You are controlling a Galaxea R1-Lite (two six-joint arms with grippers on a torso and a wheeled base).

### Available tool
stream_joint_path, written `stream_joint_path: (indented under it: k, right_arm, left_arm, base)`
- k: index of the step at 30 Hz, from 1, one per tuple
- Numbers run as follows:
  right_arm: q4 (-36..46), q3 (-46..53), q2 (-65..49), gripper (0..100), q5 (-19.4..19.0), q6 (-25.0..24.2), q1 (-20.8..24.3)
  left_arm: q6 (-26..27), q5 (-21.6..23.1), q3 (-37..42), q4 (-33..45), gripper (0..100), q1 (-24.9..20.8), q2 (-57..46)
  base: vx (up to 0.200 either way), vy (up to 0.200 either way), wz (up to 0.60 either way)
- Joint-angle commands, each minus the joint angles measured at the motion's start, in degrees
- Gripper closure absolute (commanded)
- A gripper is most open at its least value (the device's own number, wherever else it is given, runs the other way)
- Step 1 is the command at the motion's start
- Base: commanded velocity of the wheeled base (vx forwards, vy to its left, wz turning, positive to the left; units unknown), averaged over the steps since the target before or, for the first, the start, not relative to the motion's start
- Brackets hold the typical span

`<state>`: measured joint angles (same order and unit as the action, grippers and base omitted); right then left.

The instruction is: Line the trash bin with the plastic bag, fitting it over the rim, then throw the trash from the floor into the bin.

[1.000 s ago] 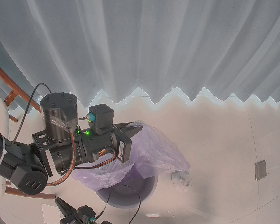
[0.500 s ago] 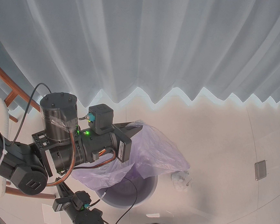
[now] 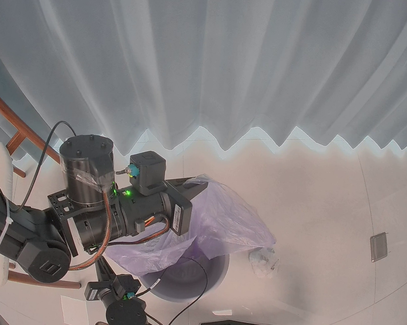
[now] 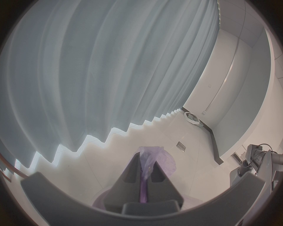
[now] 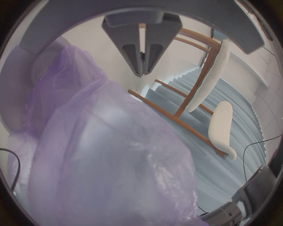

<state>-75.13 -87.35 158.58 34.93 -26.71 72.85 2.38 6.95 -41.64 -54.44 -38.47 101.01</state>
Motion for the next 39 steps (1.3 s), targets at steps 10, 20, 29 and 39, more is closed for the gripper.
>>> stream_joint_path:
  k: [10, 20, 29, 39]
  right_arm:
    - [1.48, 0.16, -2.66, 100, 1.37, 0.08, -4.82]
    - [1.83, 1.39, -3.01, 100, 1.64, -0.36, -8.52]
    - [1.83, 8.6, -5.03, 100, 1.64, -1.33, -12.47]
    - [1.48, 13.61, -5.47, 100, 1.55, -2.65, -16.34]
  left_arm:
    - [-0.09, -0.18, -0.1, -0.14, 100, -0.02, 0.24]
    - [0.0, -0.01, -0.37, -0.31, 100, -0.02, 1.21]
    - [0.0, -0.01, -1.42, -0.31, 100, -0.02, 2.96]
    - [0.0, -0.53, -3.62, -0.31, 100, -1.34, 6.74]
  base:
    - [0.0, 0.0, 0.0]
    - [0.0, 0.0, 0.0]
    - [0.0, 0.0, 0.0]
    - [0.0, 0.0, 0.0]
